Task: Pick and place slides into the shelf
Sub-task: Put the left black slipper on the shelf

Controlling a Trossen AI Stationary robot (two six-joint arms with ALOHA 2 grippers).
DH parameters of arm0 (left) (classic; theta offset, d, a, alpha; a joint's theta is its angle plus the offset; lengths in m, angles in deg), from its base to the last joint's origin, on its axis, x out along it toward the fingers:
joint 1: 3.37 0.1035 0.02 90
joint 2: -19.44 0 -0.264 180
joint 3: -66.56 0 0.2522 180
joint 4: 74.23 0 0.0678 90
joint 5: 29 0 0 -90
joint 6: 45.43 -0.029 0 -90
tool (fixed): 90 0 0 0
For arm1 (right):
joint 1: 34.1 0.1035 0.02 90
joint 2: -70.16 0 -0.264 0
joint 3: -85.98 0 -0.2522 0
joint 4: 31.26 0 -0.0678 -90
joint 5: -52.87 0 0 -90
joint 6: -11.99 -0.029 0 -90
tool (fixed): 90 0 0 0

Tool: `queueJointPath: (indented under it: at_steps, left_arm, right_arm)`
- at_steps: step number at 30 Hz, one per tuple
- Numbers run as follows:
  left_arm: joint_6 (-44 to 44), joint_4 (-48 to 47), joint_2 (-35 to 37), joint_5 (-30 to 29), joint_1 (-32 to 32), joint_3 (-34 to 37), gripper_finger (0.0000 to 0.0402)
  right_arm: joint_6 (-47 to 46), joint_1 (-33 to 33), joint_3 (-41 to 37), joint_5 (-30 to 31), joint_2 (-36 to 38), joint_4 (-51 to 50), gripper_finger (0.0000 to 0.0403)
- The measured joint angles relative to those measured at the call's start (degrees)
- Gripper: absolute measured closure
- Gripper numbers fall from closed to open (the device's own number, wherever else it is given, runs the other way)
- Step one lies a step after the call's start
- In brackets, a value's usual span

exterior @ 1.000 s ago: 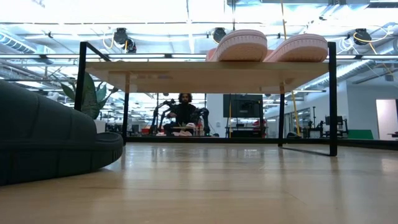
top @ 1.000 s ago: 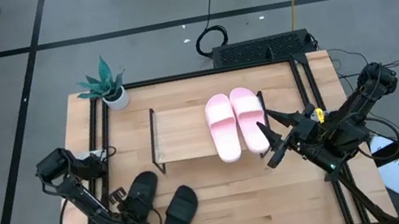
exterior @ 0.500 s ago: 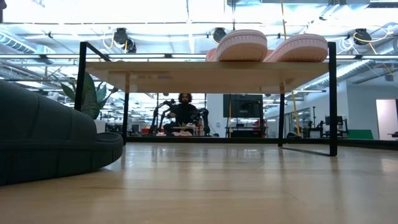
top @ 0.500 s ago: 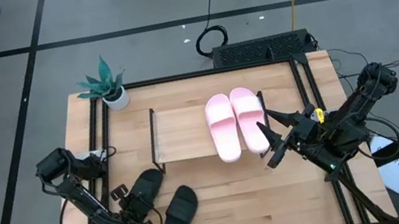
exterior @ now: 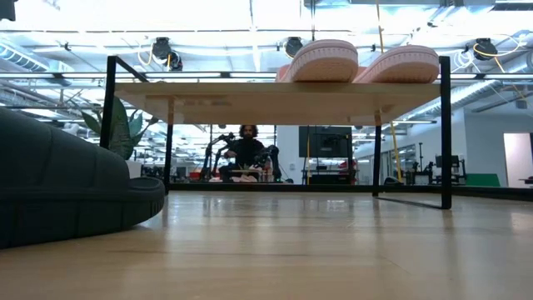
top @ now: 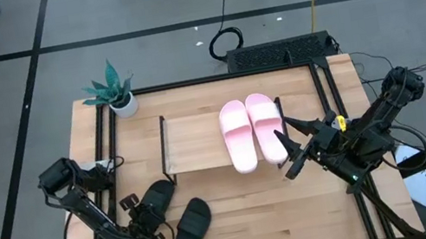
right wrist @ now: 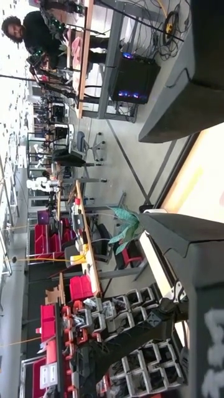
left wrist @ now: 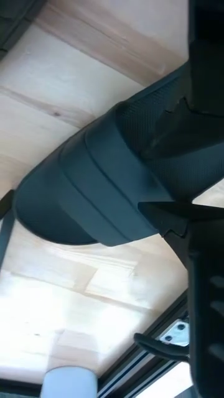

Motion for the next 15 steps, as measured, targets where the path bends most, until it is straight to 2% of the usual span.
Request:
queueJointPath:
  at_steps: [15]
  left_arm:
    - [-2.1,0.8,0.0,-6.2,0.3,0.0,0.0279]
  right_arm:
    - [-1.7,0.0,0.0,0.0,0.0,-2.5,0.0220]
